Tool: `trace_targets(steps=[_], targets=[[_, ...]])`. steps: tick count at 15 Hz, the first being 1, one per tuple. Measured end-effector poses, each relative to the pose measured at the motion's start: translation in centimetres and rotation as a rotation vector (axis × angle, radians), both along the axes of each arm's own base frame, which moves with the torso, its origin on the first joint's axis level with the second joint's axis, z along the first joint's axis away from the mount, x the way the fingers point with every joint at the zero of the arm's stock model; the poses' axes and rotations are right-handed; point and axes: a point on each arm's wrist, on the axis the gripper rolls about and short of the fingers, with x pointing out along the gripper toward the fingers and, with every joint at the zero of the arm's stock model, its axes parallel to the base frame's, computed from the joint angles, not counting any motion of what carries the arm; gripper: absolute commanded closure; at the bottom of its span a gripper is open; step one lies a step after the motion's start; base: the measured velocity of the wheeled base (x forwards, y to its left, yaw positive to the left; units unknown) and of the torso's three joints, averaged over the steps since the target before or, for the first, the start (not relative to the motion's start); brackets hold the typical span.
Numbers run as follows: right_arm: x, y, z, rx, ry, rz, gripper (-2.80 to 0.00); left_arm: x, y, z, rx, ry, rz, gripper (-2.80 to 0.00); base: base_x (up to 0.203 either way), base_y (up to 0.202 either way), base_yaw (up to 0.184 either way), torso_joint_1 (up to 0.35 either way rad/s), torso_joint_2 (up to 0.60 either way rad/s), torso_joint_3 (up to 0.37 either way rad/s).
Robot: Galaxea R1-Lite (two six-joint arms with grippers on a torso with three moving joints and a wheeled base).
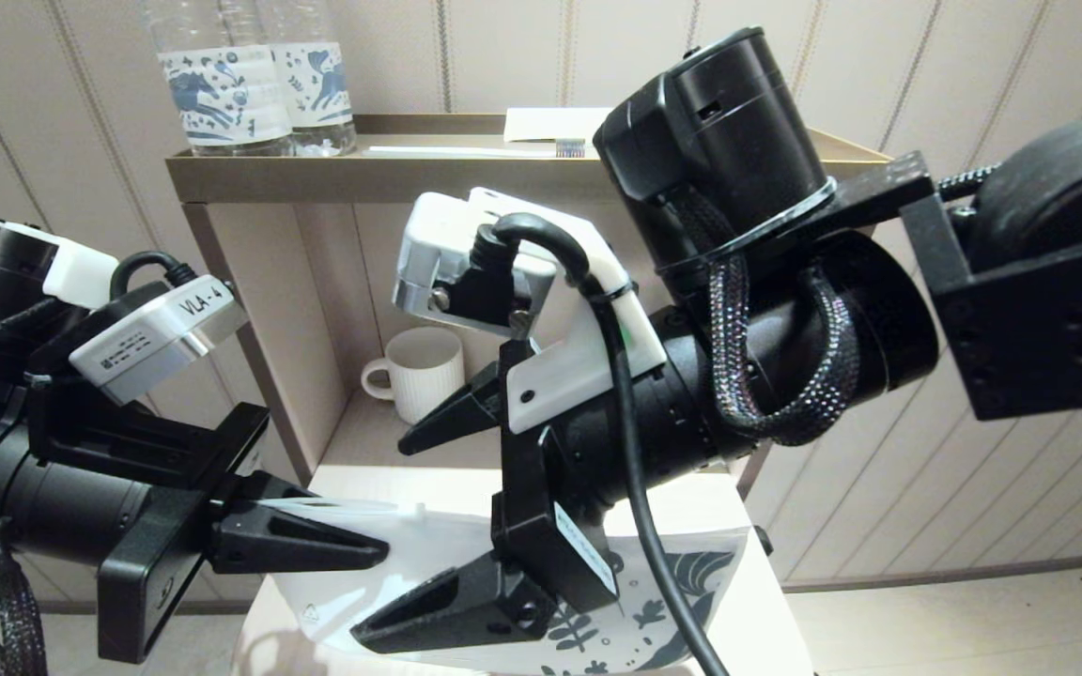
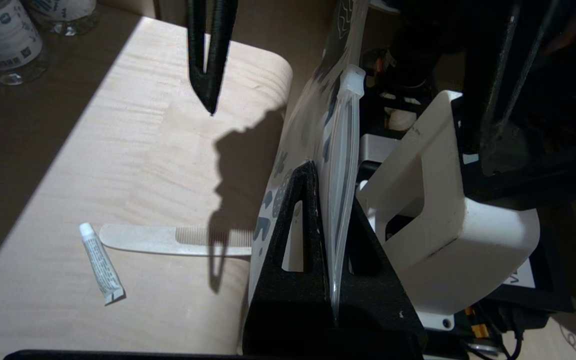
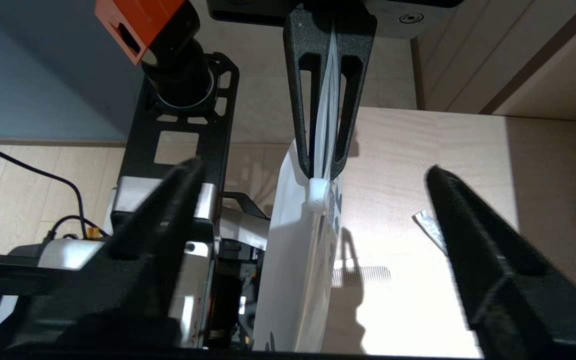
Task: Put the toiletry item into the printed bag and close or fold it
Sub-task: Open the storage bag
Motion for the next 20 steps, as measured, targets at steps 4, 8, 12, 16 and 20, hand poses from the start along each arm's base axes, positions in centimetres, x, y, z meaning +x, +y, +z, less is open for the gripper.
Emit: trace_targets(steps=[4,8,12,16,20], targets=[[0.0,0.1,-0.2,-0.004,0.004,0.002,0.0,0.0,0.0,0.0,0.0,0.0,0.0,0.0,0.0,0.0,0.0,0.0,0.0,0.0],[0.0,0.3,-0.3,-0.006,0.009,0.006,0.0,0.0,0.0,0.0,0.001,0.0,-0.001,0.0,0.0,0.0,0.0,0.0,0.0,0.0],[-0.1,0.3,-0.3,-0.006,0.009,0.008,0.0,0.1,-0.1,-0.1,0.002,0.003,-0.002,0.0,0.0,0.0,0.0,0.0,0.0,0.0],[-0.1,-0.4,-0.7,-0.021,0.018,-0.005,0.0,0.2,-0.1,-0.2,0.004,0.006,-0.003,0.0,0.0,0.0,0.0,0.0,0.0,0.0],[0.0,-2.4,-1.4,-0.049,0.038,-0.045,0.0,0.2,-0.1,-0.2,0.005,0.008,-0.001,0.0,0.0,0.0,0.0,0.0,0.0,0.0]])
